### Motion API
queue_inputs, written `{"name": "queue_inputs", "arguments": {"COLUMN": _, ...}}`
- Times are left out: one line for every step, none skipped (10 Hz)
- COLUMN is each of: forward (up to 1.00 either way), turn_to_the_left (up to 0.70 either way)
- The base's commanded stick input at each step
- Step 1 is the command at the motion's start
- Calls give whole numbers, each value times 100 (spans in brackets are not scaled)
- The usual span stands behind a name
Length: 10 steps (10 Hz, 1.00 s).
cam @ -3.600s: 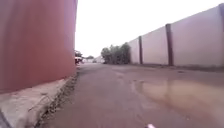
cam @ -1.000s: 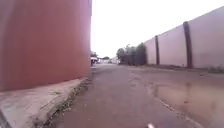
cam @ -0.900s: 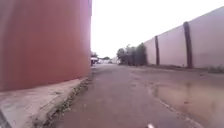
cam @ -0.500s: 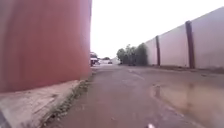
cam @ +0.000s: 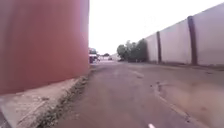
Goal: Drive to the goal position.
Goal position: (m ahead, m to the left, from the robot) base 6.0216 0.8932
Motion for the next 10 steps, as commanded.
{"name": "queue_inputs", "arguments": {"forward": 50, "turn_to_the_left": 0}}
{"name": "queue_inputs", "arguments": {"forward": 50, "turn_to_the_left": 0}}
{"name": "queue_inputs", "arguments": {"forward": 50, "turn_to_the_left": 0}}
{"name": "queue_inputs", "arguments": {"forward": 50, "turn_to_the_left": 0}}
{"name": "queue_inputs", "arguments": {"forward": 50, "turn_to_the_left": 0}}
{"name": "queue_inputs", "arguments": {"forward": 50, "turn_to_the_left": 0}}
{"name": "queue_inputs", "arguments": {"forward": 50, "turn_to_the_left": 0}}
{"name": "queue_inputs", "arguments": {"forward": 50, "turn_to_the_left": 0}}
{"name": "queue_inputs", "arguments": {"forward": 50, "turn_to_the_left": 0}}
{"name": "queue_inputs", "arguments": {"forward": 50, "turn_to_the_left": 0}}
